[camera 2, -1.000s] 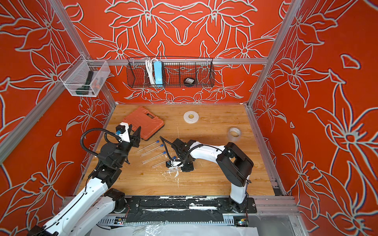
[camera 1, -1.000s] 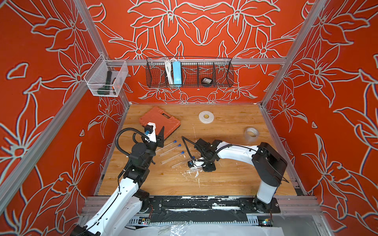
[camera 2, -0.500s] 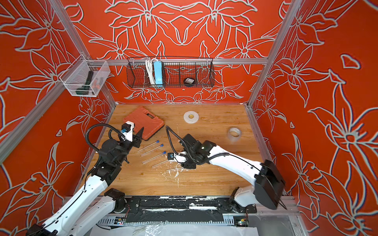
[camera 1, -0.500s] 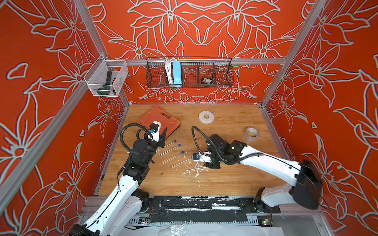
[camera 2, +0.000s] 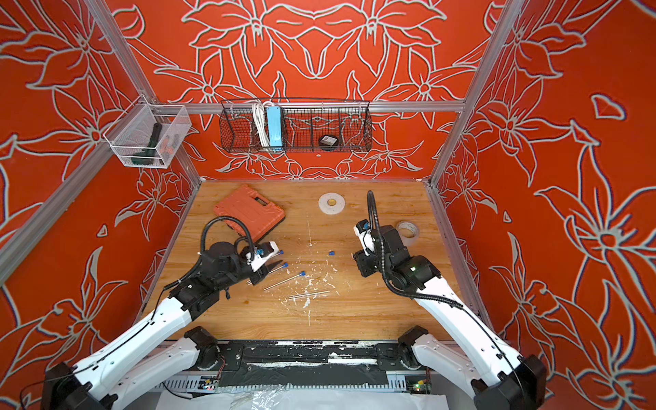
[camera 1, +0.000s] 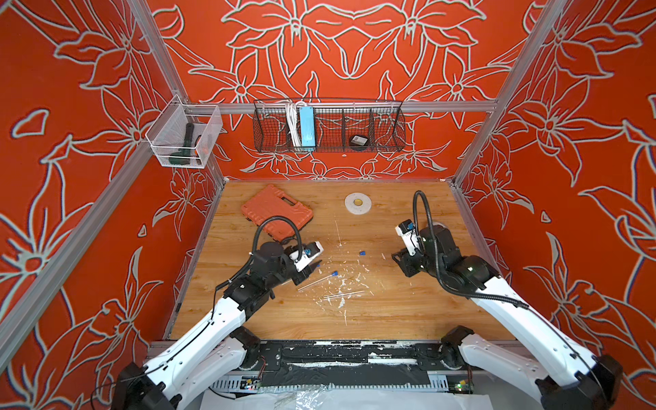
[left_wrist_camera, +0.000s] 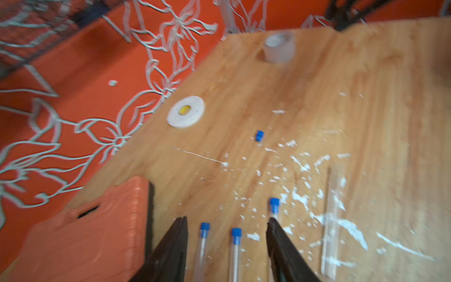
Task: Insert stoppers into test tubes
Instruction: Pick up the test tube at the center of the board.
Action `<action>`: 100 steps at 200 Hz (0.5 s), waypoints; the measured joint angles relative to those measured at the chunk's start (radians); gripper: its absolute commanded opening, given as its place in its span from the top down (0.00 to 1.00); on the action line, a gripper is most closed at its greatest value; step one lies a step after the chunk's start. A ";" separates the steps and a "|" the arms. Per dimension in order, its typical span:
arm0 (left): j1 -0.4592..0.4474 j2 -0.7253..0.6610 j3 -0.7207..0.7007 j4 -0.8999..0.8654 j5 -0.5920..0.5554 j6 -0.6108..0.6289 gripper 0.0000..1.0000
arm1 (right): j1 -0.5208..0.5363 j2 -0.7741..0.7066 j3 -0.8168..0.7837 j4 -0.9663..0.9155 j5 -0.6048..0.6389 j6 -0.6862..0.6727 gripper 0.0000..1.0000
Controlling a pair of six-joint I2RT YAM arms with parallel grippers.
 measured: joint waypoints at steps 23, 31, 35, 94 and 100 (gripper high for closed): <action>-0.114 0.090 0.021 -0.095 -0.016 0.063 0.51 | -0.003 -0.046 -0.034 -0.008 0.011 0.035 0.61; -0.153 0.128 0.031 -0.117 -0.023 0.081 0.51 | -0.003 -0.051 -0.037 -0.011 0.015 0.043 0.61; -0.173 0.148 0.036 -0.126 -0.026 0.087 0.50 | -0.003 -0.053 -0.037 -0.012 0.016 0.047 0.61; -0.327 0.440 0.161 -0.209 -0.106 0.115 0.51 | -0.003 -0.075 -0.044 -0.011 0.019 0.060 0.60; -0.331 0.463 0.175 -0.215 -0.112 0.113 0.52 | -0.003 -0.081 -0.047 -0.011 0.018 0.060 0.60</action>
